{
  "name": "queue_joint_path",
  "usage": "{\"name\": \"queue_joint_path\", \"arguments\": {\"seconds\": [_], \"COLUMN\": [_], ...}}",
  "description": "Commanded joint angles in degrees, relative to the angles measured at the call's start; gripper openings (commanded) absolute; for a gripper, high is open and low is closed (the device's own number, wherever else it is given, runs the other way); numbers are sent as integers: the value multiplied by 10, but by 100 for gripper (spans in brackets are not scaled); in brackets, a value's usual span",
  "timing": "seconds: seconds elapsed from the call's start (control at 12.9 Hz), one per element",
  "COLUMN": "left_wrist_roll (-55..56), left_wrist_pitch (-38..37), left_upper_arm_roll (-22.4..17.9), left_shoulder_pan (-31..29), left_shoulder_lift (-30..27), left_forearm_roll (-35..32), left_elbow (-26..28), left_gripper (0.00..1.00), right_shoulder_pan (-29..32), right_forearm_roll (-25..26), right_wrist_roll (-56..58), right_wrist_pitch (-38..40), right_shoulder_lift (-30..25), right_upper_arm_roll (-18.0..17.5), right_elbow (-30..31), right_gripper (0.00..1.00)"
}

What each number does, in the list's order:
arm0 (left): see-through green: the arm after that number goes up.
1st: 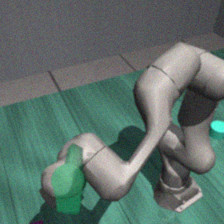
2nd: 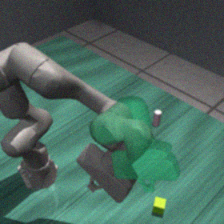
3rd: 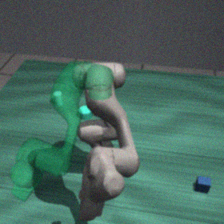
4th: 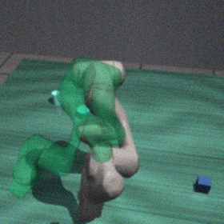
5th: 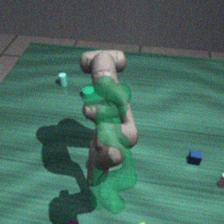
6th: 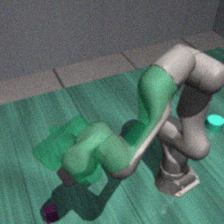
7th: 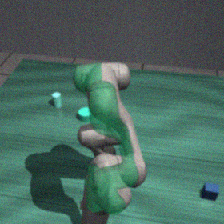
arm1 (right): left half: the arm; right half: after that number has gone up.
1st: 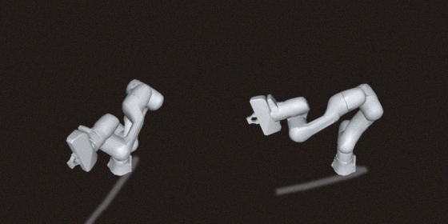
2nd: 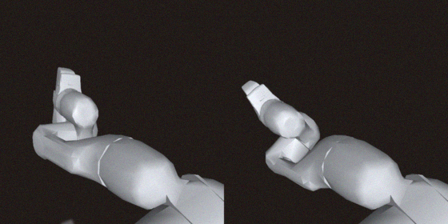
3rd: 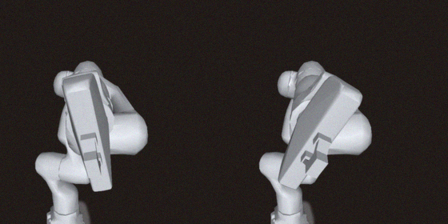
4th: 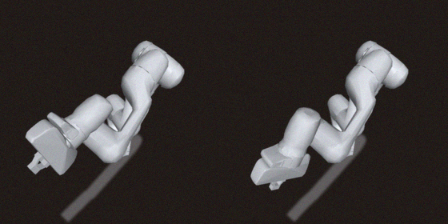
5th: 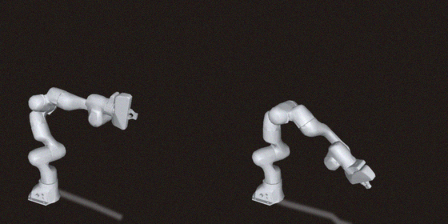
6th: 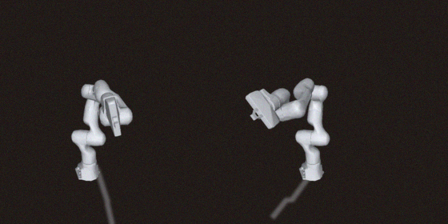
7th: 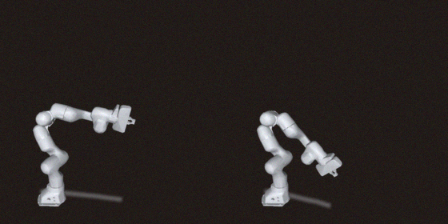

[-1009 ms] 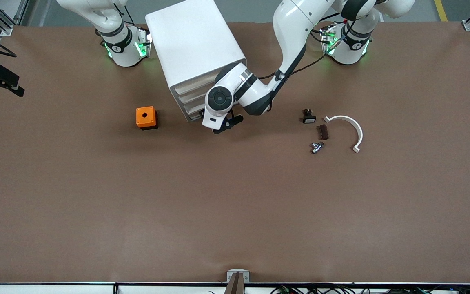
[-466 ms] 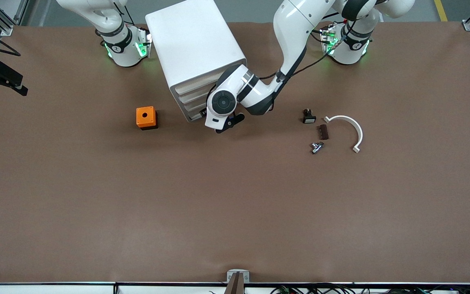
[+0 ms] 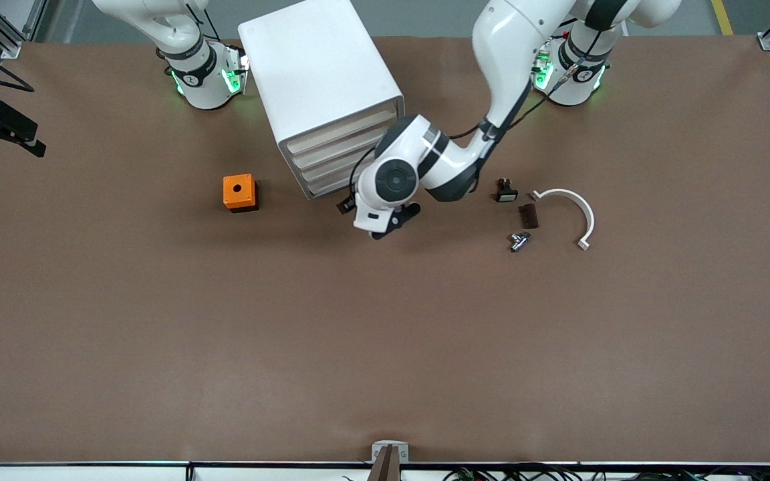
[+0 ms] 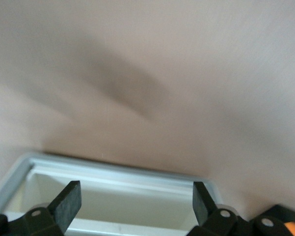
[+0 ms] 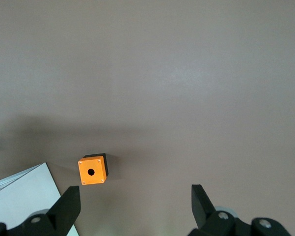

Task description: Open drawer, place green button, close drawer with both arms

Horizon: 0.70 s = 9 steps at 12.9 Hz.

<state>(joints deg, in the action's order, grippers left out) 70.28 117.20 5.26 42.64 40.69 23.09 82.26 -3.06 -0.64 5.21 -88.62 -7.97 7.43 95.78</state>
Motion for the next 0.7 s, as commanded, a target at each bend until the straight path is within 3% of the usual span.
{"name": "queue_joint_path", "arguments": {"seconds": [0.0,0.16,0.62], "left_wrist_roll": [-3,-30,-266], "left_wrist_pitch": [-19,-78,-222], "left_upper_arm_roll": [2,3,1], "left_shoulder_pan": [-36,-72,-221], "left_shoulder_lift": [-58,-96,-214], "left_forearm_roll": [-79,-148,-154], "left_elbow": [17,10,11], "left_gripper": [99,99,99], "right_shoulder_pan": [-5,-2,-2], "right_forearm_roll": [9,9,10], "right_wrist_roll": [-3,-3,-2], "right_wrist_pitch": [-3,-2,2], "right_shoulder_lift": [-14,-14,-13], "right_upper_arm_roll": [1,2,2], "right_elbow": [15,16,17], "right_gripper": [100,100,100]}}
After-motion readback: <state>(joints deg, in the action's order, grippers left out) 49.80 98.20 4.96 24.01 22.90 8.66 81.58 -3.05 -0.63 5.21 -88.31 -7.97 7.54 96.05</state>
